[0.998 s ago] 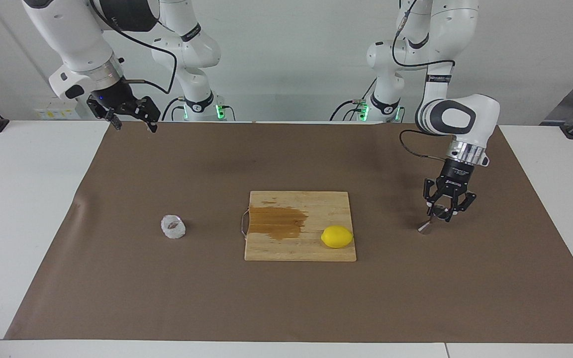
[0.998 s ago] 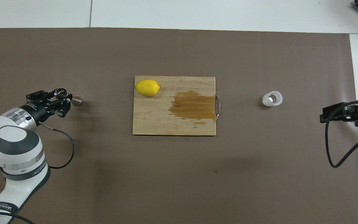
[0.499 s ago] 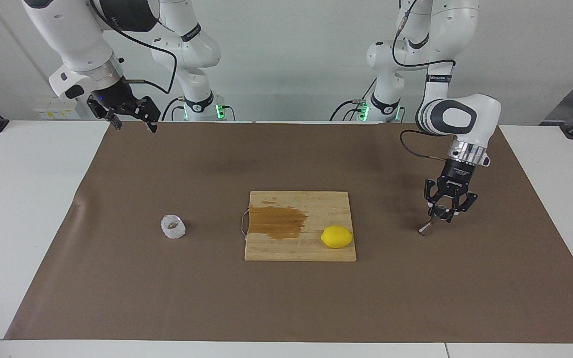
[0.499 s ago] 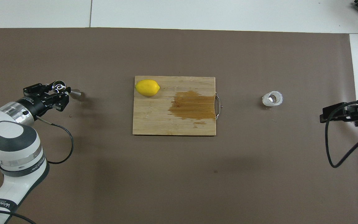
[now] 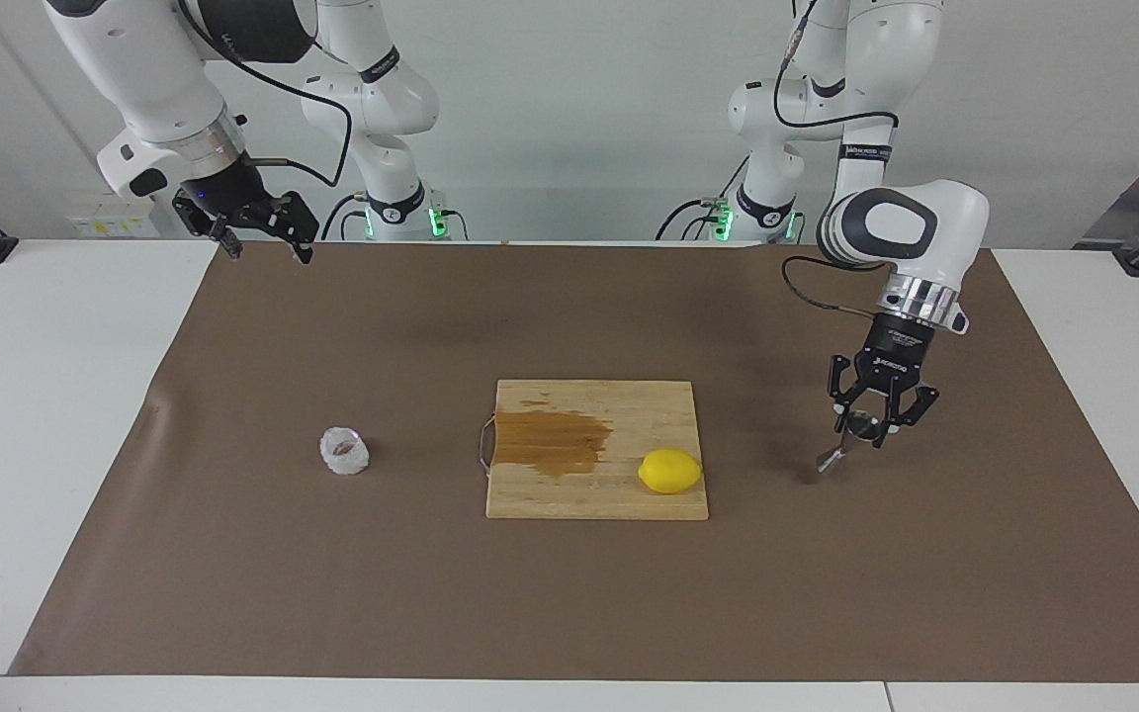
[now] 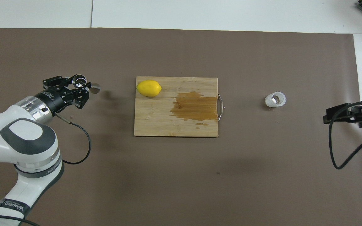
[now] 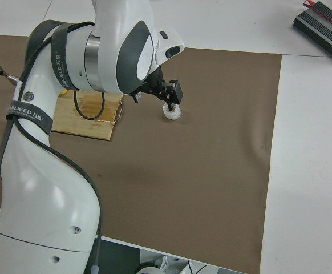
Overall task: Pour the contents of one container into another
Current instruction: 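Carry the dark cup with the left gripper onto the wooden board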
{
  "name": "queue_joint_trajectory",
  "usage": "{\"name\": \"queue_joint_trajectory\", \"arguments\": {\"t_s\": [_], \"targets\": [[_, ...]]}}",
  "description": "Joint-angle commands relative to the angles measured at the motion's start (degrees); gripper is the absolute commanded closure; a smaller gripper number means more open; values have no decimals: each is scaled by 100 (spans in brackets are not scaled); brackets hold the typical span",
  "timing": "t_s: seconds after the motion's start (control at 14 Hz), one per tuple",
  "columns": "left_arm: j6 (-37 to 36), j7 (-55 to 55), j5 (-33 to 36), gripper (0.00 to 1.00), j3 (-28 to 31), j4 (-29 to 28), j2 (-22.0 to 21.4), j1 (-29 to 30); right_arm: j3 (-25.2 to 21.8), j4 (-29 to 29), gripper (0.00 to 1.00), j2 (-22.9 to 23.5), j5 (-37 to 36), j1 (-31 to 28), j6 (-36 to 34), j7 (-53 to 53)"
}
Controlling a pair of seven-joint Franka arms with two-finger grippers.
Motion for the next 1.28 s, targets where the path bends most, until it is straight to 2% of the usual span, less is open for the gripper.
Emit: {"name": "queue_joint_trajectory", "arguments": {"t_s": [0.0, 0.36, 0.78, 0.93, 1.21], "targets": [[4, -93, -62, 100, -24, 140, -121, -290, 23, 33, 0, 3, -50, -52, -13, -50], [21, -426, -62, 100, -227, 430, -112, -808, 23, 33, 0, 3, -50, -52, -13, -50], [662, -576, -53, 100, -288, 510, -33, -2107, 23, 33, 0, 3, -50, -52, -13, -50], [707, -585, -54, 100, -288, 519, -7, -2267, 23, 33, 0, 3, -50, -52, -13, -50], [715, -611, -45, 100, -288, 834, 335, -2347, 23, 33, 0, 3, -50, -52, -13, -50]]}}
